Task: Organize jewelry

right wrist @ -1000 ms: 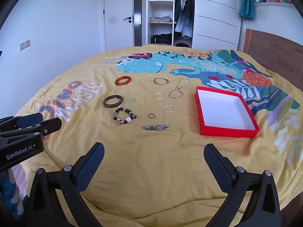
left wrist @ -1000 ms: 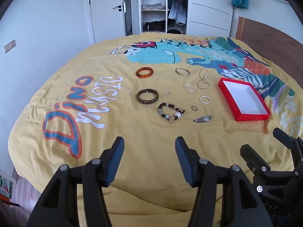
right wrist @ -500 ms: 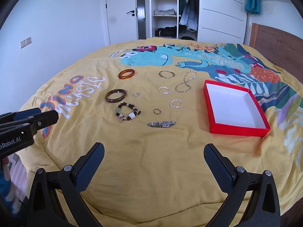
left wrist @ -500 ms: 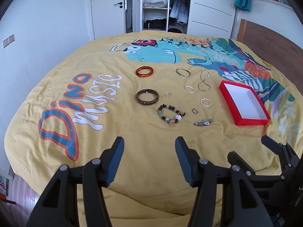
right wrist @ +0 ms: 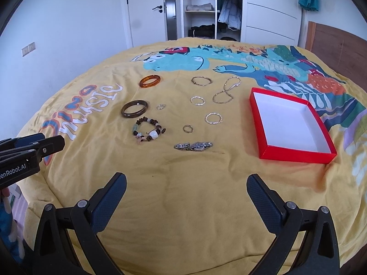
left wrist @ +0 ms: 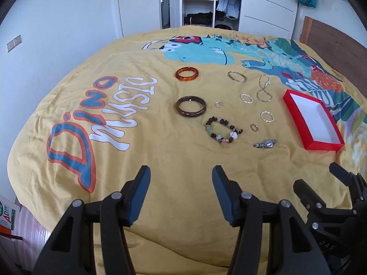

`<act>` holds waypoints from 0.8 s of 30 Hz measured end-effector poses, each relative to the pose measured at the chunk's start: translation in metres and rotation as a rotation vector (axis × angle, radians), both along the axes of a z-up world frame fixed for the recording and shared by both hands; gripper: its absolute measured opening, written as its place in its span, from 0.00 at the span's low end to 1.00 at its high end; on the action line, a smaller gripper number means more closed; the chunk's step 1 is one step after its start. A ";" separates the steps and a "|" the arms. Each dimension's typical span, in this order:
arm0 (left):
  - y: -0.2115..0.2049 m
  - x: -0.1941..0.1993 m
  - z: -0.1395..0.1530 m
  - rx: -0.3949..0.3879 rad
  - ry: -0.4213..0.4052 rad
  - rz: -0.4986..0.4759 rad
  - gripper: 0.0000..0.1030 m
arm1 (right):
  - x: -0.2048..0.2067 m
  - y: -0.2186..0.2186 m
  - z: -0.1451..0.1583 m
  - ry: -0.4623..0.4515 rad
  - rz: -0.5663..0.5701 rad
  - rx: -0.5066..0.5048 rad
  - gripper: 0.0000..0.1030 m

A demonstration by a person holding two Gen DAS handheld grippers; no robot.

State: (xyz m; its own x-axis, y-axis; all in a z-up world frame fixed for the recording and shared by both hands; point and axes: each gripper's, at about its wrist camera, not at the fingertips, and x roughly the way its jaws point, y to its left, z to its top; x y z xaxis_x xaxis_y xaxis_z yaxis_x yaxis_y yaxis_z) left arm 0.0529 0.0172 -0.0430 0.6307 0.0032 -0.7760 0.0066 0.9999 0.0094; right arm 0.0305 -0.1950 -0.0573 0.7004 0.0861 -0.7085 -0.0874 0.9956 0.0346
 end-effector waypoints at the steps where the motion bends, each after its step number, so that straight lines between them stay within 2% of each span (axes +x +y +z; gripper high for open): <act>1: 0.000 0.003 -0.003 0.001 0.008 0.000 0.52 | 0.002 -0.001 -0.002 0.004 0.003 0.002 0.99; 5: 0.006 0.020 -0.017 -0.045 0.069 -0.004 0.52 | 0.014 -0.003 -0.010 0.028 0.025 0.026 0.87; 11: 0.012 0.056 -0.037 -0.128 0.105 -0.003 0.52 | 0.042 -0.010 -0.026 0.067 0.035 0.070 0.72; 20: -0.011 0.118 -0.062 -0.136 0.126 -0.043 0.52 | 0.082 -0.019 -0.056 0.130 0.034 0.147 0.63; 24: -0.018 0.145 -0.076 -0.142 0.157 -0.049 0.51 | 0.096 -0.021 -0.067 0.162 0.030 0.197 0.55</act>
